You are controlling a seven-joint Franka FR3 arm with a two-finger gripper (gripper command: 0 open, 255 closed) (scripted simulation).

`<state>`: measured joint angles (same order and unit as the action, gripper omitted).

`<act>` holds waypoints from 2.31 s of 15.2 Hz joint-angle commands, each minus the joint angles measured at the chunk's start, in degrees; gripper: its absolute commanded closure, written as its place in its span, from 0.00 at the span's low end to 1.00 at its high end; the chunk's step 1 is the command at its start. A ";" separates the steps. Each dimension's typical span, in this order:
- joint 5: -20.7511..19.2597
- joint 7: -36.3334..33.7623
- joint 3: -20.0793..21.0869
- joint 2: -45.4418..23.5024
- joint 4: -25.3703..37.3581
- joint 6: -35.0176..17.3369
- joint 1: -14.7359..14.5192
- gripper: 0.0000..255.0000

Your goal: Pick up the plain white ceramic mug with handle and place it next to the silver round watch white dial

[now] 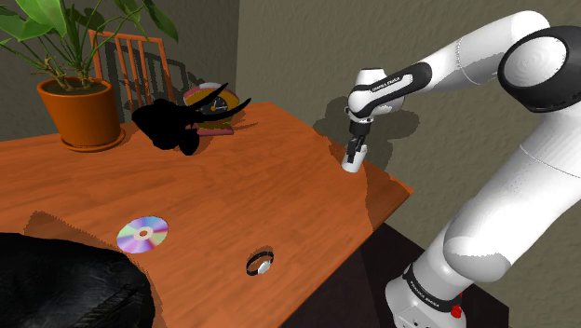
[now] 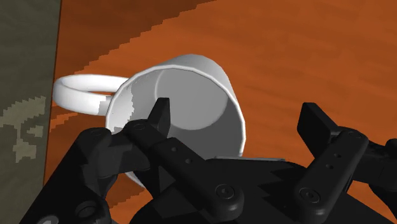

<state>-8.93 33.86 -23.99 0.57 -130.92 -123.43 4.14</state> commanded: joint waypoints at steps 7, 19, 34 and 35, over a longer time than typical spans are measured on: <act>0.00 0.00 0.00 0.00 -0.01 -0.01 0.00 1.00; -0.86 -0.28 0.27 3.14 2.52 5.50 -0.15 1.00; -1.67 -0.16 1.10 7.64 9.92 17.18 -0.44 1.00; -1.68 -0.12 1.16 7.83 10.51 17.95 -0.46 1.00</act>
<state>-10.60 33.69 -22.89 8.21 -121.10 -106.37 3.70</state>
